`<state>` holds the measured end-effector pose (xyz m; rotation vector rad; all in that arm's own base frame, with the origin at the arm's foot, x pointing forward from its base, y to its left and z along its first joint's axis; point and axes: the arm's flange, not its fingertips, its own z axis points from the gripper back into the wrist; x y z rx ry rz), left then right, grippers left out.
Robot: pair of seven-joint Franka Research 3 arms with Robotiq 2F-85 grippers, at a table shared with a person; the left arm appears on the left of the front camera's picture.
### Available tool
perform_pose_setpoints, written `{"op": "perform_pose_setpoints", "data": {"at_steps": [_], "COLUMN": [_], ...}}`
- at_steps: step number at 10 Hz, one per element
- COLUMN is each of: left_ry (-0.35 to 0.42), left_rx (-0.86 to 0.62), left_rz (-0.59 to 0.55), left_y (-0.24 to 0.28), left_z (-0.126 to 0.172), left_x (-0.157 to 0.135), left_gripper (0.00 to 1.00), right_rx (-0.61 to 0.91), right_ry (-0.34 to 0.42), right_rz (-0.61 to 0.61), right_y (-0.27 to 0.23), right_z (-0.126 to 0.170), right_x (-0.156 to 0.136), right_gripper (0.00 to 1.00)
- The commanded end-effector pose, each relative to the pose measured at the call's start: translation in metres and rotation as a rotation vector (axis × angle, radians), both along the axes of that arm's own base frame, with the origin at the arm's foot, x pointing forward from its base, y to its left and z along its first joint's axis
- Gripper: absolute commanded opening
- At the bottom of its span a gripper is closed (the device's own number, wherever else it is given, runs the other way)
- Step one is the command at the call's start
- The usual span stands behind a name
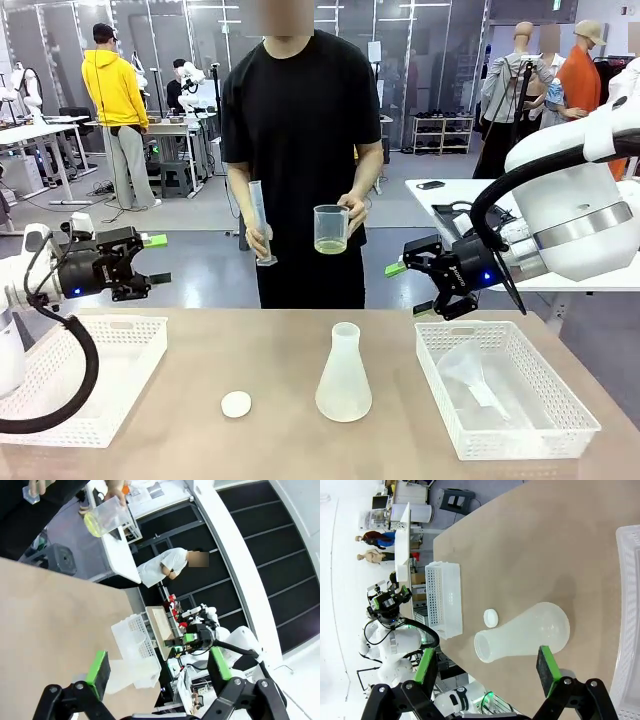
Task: Prepare the solutions needed for the experiment.
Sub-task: Pick up the Plastic Funnel and insert it into the Big flask.
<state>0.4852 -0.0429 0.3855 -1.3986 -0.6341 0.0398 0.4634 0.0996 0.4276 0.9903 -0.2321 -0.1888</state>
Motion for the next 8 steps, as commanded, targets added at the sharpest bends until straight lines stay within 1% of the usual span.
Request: {"op": "perform_pose_setpoints", "data": {"at_steps": [1,2,3,4,7,8], "left_ry": [0.076,0.103,0.126,0.146,0.207,0.221], "left_rx": [0.139,0.196,0.199,0.193,0.074,0.067], "left_rz": [-0.057,-0.077,-0.118,-0.119,-0.249,-0.273], "left_y": [0.01,0.013,0.016,0.021,0.034,0.039], "left_z": [0.015,0.021,0.024,0.024,0.02,0.016], "left_x": [-0.021,-0.031,-0.04,-0.043,-0.05,-0.051], "left_gripper": [1.0,1.0,1.0,1.0,1.0,1.0], "right_rx": [-0.006,-0.006,-0.006,-0.006,-0.004,-0.004], "right_ry": [-0.001,-0.001,-0.001,-0.001,0.0,0.0], "right_rz": [-0.001,-0.001,-0.001,-0.001,0.002,0.002], "right_y": [0.001,0.001,0.001,0.001,0.001,0.001], "right_z": [0.0,0.0,0.0,0.0,0.0,0.0], "right_x": [0.0,0.0,0.0,0.0,-0.001,-0.001], "right_gripper": [1.0,1.0,1.0,1.0,1.0,1.0]}}
